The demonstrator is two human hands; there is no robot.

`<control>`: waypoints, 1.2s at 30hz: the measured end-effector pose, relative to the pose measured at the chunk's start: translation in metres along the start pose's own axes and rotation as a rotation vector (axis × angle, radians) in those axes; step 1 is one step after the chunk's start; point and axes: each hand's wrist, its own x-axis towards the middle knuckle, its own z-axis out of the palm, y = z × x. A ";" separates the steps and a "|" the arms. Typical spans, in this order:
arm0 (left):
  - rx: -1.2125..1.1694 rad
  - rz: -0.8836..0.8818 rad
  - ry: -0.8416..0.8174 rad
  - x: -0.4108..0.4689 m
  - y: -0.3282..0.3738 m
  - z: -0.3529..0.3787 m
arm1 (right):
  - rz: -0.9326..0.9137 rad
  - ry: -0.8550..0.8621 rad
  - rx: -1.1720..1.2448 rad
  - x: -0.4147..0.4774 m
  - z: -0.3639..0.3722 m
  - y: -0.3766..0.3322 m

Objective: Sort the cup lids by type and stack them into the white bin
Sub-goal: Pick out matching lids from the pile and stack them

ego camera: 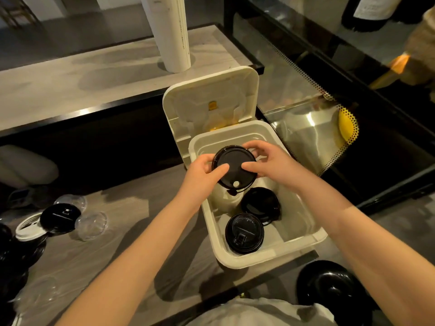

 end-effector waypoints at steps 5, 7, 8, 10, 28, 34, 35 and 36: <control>0.944 0.295 -0.146 0.012 -0.003 -0.001 | 0.071 -0.044 -0.383 0.007 -0.030 0.000; 1.318 0.404 -0.288 0.016 -0.007 -0.001 | 0.101 -0.125 -0.679 0.012 -0.034 -0.002; 1.469 0.423 -0.363 0.018 -0.009 0.000 | 0.117 -0.188 -0.796 0.014 -0.034 -0.003; 1.692 0.401 -0.486 0.022 -0.015 0.003 | 0.155 -0.311 -0.921 0.019 -0.027 -0.002; 1.983 0.242 -0.669 0.035 -0.023 0.022 | 0.200 -0.402 -1.226 0.030 0.009 0.054; 1.977 0.267 -0.669 0.038 -0.026 0.021 | 0.189 -0.477 -1.190 0.017 0.011 0.057; 1.976 0.269 -0.672 0.038 -0.026 0.021 | 0.175 -0.473 -1.212 0.015 0.014 0.058; 1.977 0.271 -0.677 0.039 -0.026 0.021 | 0.159 -0.463 -1.231 0.014 0.017 0.058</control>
